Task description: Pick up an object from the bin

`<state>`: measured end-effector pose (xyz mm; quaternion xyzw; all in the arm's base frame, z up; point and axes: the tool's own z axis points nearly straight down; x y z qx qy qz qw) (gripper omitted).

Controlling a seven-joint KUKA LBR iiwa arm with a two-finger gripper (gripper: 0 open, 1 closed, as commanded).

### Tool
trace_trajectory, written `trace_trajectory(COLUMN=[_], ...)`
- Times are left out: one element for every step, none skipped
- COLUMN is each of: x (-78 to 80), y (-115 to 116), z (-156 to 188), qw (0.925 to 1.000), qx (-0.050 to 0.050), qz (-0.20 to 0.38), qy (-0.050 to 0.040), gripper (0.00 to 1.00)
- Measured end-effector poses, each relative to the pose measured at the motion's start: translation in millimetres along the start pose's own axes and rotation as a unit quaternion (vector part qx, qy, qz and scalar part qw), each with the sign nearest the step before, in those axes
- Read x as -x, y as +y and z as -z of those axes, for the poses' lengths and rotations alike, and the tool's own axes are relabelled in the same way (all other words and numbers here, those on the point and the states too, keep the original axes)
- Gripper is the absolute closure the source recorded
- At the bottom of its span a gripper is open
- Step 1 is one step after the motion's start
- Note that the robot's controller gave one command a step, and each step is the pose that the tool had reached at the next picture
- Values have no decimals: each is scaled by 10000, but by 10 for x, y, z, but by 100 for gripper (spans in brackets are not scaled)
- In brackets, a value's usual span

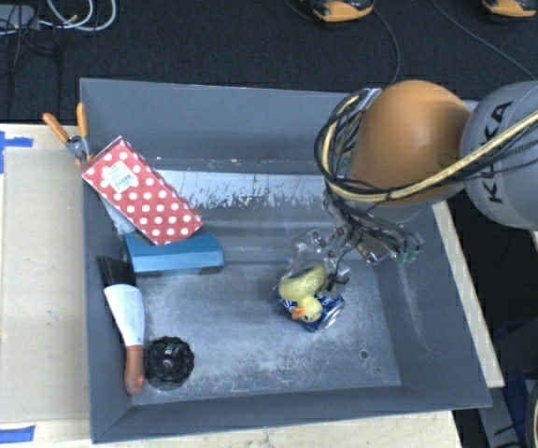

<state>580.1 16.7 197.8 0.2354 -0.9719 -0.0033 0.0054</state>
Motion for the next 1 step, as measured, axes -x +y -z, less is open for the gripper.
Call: trace_trajectory(x=[2], y=[-40], z=[57], qw=[9999], qx=[-52], qz=[123], qy=[-97], gripper=[100])
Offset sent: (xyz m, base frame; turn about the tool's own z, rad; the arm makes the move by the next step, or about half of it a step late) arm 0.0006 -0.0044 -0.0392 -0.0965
